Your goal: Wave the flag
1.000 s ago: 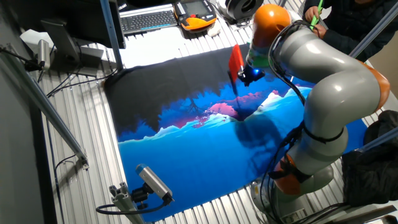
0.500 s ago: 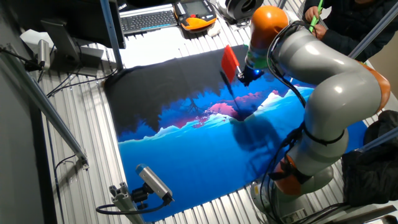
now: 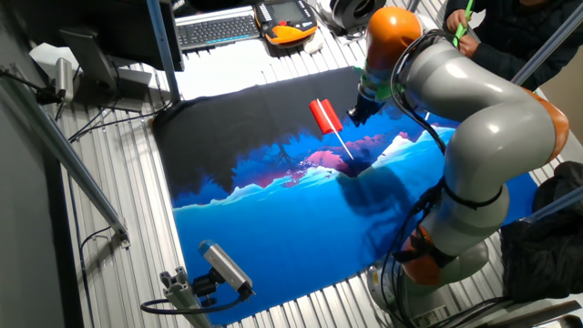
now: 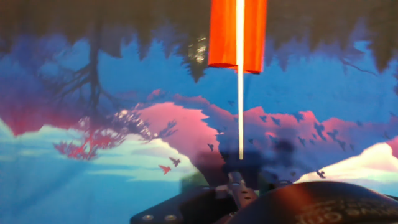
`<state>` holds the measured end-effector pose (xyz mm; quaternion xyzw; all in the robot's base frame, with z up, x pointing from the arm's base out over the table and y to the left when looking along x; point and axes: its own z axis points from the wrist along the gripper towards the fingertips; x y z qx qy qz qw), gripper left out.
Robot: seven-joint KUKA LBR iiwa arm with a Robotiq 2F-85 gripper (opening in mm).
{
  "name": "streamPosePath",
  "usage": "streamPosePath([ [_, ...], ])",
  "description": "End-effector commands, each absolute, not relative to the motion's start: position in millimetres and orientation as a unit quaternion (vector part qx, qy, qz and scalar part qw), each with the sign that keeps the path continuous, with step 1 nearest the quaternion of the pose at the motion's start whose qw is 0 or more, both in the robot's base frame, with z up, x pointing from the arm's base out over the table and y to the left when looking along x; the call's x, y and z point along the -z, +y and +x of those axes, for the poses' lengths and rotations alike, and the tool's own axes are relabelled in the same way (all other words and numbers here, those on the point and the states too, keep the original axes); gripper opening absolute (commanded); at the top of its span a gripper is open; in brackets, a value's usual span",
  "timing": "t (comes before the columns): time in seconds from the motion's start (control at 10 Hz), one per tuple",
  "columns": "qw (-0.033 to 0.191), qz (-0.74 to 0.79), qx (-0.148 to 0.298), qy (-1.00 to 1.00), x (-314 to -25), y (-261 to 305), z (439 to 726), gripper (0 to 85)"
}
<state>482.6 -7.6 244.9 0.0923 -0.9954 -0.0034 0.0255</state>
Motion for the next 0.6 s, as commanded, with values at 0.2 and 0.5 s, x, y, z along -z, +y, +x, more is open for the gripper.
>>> streamPosePath([
  [0.2, 0.03, 0.173, -0.003, -0.984, -244.7, -7.5, 482.6, 0.0],
  [0.5, 0.031, 0.165, -0.007, -0.986, -244.3, -5.3, 482.5, 0.0],
])
